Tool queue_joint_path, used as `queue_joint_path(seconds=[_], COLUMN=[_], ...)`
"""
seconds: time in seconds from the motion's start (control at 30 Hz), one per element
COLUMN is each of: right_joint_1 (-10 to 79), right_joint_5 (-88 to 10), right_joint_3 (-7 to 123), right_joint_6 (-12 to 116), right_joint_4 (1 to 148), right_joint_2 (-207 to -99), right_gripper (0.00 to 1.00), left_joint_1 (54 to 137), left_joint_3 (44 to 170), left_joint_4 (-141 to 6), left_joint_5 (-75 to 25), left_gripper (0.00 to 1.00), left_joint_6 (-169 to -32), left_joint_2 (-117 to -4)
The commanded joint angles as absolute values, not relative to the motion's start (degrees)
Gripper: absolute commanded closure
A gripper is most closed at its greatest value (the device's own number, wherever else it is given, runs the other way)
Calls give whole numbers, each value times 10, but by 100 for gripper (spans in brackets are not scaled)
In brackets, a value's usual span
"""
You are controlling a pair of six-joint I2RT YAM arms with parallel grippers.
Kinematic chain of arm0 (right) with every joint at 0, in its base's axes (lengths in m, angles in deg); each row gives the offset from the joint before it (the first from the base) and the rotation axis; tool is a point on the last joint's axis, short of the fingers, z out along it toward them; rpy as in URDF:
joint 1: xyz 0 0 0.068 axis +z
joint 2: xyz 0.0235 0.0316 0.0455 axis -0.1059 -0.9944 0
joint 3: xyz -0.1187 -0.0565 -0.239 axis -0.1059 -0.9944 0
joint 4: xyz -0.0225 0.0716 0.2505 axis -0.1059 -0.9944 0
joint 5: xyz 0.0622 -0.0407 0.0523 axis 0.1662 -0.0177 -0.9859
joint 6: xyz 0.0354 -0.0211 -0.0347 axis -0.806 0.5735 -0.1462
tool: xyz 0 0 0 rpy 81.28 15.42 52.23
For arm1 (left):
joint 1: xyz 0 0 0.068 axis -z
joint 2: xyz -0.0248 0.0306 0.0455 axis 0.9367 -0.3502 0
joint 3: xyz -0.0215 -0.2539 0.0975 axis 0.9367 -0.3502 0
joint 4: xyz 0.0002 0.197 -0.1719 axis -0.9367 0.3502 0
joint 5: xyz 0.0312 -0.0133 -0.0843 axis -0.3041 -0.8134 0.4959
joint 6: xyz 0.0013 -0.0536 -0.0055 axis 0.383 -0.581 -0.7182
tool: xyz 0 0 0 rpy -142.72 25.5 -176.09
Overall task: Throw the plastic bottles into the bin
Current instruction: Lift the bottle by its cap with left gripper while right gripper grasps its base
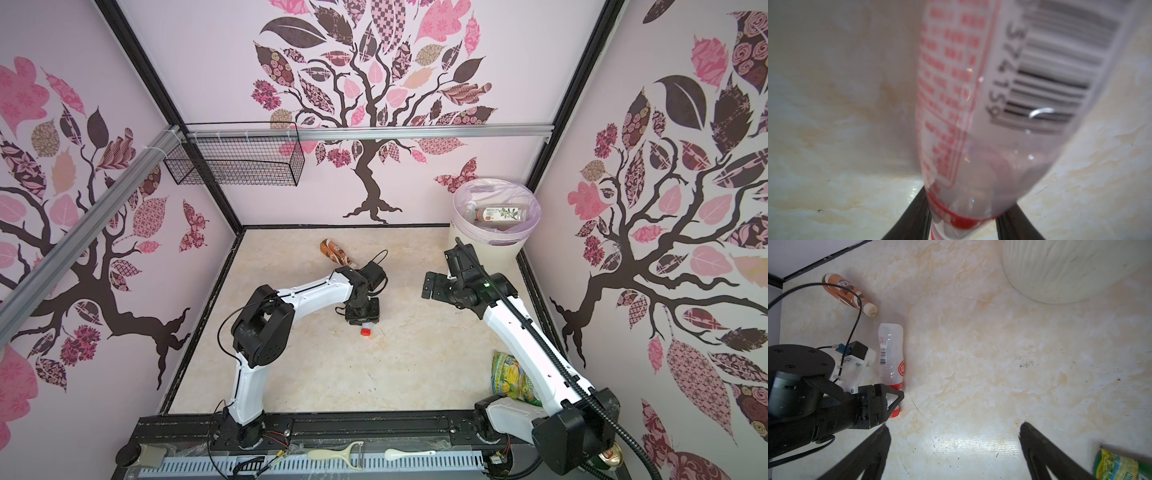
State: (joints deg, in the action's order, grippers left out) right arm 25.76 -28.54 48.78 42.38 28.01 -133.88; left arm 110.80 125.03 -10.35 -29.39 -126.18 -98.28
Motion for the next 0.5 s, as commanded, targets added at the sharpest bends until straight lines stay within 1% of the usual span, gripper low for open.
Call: queue_joint_path(seconds=[0.0, 0.03, 0.13, 0.27, 0.47], right_joint_1=[254, 254, 254, 252, 226], right_joint_5=[-295, -297, -304, -323, -385], right_joint_3=[497, 499, 505, 524, 551], right_joint_6=[412, 411, 408, 392, 344], right_joint_4=[284, 283, 286, 288, 310], right_joint_2=[-1331, -1332, -1338, -1360, -1399], right_gripper=[0, 1, 1, 1, 1], left_joint_1=[1111, 1111, 1111, 1111, 1110], left_joint_3=[1238, 1235, 1223, 1200, 1132], left_joint_4=[-99, -105, -130, -164, -238], left_joint_5=[-294, -291, -273, -241, -177], left_gripper=[58, 60, 64, 66, 66], left_joint_6=[-1243, -1243, -1235, -1217, -1201], left_joint_2=[-987, -978, -945, -892, -790])
